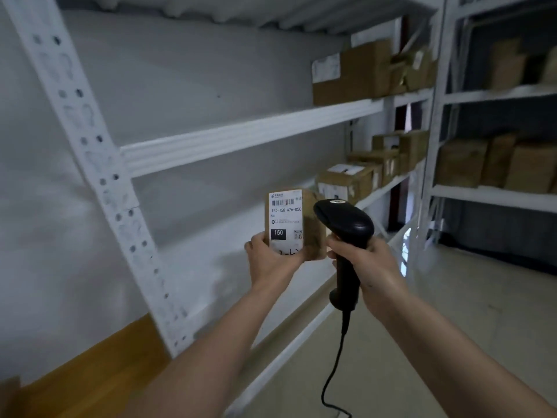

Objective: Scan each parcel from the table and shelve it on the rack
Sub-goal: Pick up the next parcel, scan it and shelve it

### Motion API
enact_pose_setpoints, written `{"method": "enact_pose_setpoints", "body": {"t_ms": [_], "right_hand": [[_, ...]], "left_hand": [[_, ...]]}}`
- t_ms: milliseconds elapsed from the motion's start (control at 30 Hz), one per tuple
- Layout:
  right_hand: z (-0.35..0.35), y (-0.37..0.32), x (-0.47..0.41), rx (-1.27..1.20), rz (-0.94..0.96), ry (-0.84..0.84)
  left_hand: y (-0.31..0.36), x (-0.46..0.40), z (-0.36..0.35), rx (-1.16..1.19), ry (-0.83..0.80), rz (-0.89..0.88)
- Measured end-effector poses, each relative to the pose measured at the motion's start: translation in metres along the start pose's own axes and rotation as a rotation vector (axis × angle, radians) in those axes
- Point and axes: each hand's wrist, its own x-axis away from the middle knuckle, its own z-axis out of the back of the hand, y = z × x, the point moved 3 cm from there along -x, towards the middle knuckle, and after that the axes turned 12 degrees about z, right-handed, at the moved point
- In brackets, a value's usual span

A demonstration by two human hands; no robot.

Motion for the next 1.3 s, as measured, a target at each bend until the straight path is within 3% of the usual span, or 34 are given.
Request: {"method": "enact_pose_setpoints", "body": {"t_ms": [300,600,933,1300], "right_hand": [[0.017,-0.083,-0.164,0.009,0.199,-0.038],[0.025,-0.140,-0.266,0.011,0.266,-0.062],[0.037,-0.139,-0.374,-0.078,0.286,-0.111],[0.084,-0.122,-0.494,-0.018,0.294,-0.183]], "left_hand": [[0.151,-0.111,-0.052,0.115,-0.029,-0.164],[0.261,-0.176,-0.079,0.271,-0.077,-0.049],[0.316,-0.236,-0.131,0.325,-0.209,0.103],[0.346,-0.336,-0.255,0.240,-0.221,0.253]]}}
